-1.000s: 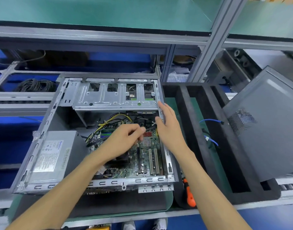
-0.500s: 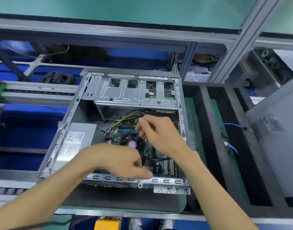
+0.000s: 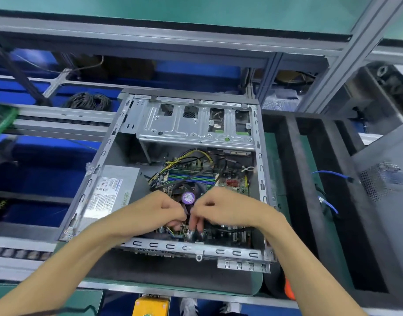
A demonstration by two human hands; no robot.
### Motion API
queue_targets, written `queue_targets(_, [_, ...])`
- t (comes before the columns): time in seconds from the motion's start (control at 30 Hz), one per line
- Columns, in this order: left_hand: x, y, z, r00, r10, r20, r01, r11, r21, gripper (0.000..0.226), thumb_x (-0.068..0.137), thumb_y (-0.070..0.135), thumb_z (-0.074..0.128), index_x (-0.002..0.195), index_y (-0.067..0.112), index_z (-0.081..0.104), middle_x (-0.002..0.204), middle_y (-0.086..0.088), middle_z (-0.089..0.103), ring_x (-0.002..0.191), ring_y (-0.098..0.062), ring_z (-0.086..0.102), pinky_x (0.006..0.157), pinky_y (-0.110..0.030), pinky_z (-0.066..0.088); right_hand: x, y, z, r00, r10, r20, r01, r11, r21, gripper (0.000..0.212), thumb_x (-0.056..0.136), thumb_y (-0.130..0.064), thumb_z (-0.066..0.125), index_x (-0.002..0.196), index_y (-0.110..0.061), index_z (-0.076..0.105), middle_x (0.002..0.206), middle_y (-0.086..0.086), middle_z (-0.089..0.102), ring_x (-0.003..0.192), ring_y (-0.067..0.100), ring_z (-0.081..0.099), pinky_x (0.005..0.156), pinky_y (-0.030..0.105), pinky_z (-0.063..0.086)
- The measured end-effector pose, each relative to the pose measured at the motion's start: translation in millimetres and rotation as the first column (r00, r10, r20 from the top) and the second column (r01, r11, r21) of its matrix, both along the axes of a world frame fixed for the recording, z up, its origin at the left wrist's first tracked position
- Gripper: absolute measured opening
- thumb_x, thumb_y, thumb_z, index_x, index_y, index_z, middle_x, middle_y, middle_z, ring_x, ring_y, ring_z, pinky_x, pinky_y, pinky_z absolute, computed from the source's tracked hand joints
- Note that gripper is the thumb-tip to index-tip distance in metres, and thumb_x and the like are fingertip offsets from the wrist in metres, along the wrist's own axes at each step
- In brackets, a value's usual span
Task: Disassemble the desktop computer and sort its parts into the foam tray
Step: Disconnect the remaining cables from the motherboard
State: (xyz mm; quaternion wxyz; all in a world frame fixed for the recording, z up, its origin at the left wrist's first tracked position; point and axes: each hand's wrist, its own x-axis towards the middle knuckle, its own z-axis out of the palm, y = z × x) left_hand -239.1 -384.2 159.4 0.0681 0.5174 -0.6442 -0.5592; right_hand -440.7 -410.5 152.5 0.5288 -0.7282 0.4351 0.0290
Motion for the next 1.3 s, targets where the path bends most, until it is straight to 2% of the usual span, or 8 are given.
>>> queue_targets(0.23, [3, 6, -7, 0.993, 0.060, -0.103, -0.076, 0.985, -0.158, 0.042, 0.098, 0.030, 0.060, 0.057, 0.019, 0.064, 0.066, 0.000, 0.064, 0.063, -0.008, 0.055, 0.064, -0.018, 0.042, -1, 19, 11, 0.984, 0.137, 0.118, -0.135, 0.990, -0.028, 0.020, 0.100, -0.036, 0.063, 0.088, -0.024, 0.073, 0.080, 0.009, 0.066, 0.068, 0.025, 0.053, 0.071, 0.043, 0.047])
queue_targets(0.37, [2, 1, -10, 0.974, 0.213, -0.081, -0.226, 0.952, -0.205, 0.040, 0.101, 0.031, 0.052, 0.065, 0.019, 0.064, 0.065, -0.003, 0.068, 0.060, -0.009, 0.063, 0.064, -0.022, 0.051, -5, 21, 4, 0.990, 0.090, 0.107, -0.083, 0.994, -0.066, 0.024, 0.100, -0.037, 0.062, 0.094, -0.020, 0.079, 0.066, -0.007, 0.066, 0.054, 0.011, 0.051, 0.055, 0.026, 0.041])
queue_targets(0.47, [1, 0, -13, 0.987, 0.148, 0.061, -0.130, 0.964, -0.234, 0.036, 0.100, 0.031, 0.052, 0.068, 0.019, 0.063, 0.068, 0.004, 0.069, 0.063, -0.008, 0.065, 0.067, -0.020, 0.051, -8, 22, -1, 0.999, 0.040, 0.030, -0.036, 0.994, -0.102, 0.035, 0.103, -0.036, 0.055, 0.081, -0.019, 0.076, 0.058, -0.017, 0.065, 0.046, 0.003, 0.051, 0.048, 0.012, 0.036])
queue_targets(0.6, [1, 2, -17, 0.979, 0.094, 0.183, -0.049, 0.971, -0.235, 0.034, 0.100, 0.035, 0.052, 0.069, 0.023, 0.061, 0.070, 0.007, 0.068, 0.067, -0.008, 0.065, 0.073, -0.031, 0.053, -7, 21, -3, 0.991, 0.127, -0.039, -0.130, 0.986, -0.105, 0.039, 0.107, -0.038, 0.045, 0.093, -0.022, 0.077, 0.077, 0.000, 0.070, 0.069, 0.012, 0.063, 0.072, 0.030, 0.052])
queue_targets(0.77, [0, 2, -21, 0.960, 0.014, 0.279, 0.046, 0.977, -0.207, 0.031, 0.099, 0.038, 0.051, 0.073, 0.025, 0.060, 0.068, 0.004, 0.065, 0.061, -0.011, 0.056, 0.065, -0.032, 0.048, -15, 15, 5, 0.990, 0.136, 0.039, -0.137, 0.991, 0.000, 0.030, 0.106, -0.036, 0.048, 0.099, -0.025, 0.075, 0.071, -0.008, 0.064, 0.058, 0.002, 0.053, 0.056, 0.016, 0.039])
queue_targets(0.93, [1, 0, -26, 0.966, 0.052, 0.251, -0.015, 0.989, -0.148, 0.027, 0.099, 0.035, 0.053, 0.073, 0.030, 0.060, 0.071, 0.008, 0.067, 0.067, -0.012, 0.062, 0.071, -0.036, 0.053, -14, 11, 6, 0.977, 0.214, 0.020, -0.213, 0.976, -0.034, 0.038, 0.106, -0.035, 0.048, 0.081, -0.011, 0.062, 0.071, 0.010, 0.062, 0.062, 0.024, 0.051, 0.066, 0.041, 0.046])
queue_targets(1.03, [2, 3, -28, 0.957, 0.063, 0.284, -0.009, 0.982, -0.189, 0.027, 0.098, 0.039, 0.052, 0.074, 0.030, 0.057, 0.068, 0.009, 0.064, 0.060, -0.005, 0.056, 0.060, -0.021, 0.045, -10, 10, 3, 0.968, 0.248, -0.043, -0.249, 0.968, -0.030, 0.043, 0.107, -0.033, 0.046, 0.075, -0.005, 0.052, 0.064, 0.009, 0.048, 0.058, 0.022, 0.040, 0.064, 0.041, 0.041])
queue_targets(1.3, [-1, 8, -27, 0.926, 0.114, 0.359, -0.026, 0.970, -0.241, 0.037, 0.099, 0.039, 0.049, 0.067, 0.021, 0.049, 0.059, 0.017, 0.055, 0.051, -0.007, 0.047, 0.051, -0.021, 0.037, -4, 3, 0, 0.942, 0.321, -0.099, -0.325, 0.945, -0.033, 0.042, 0.099, -0.029, 0.050, 0.062, -0.009, 0.046, 0.056, 0.006, 0.043, 0.056, 0.024, 0.037, 0.055, 0.038, 0.037])
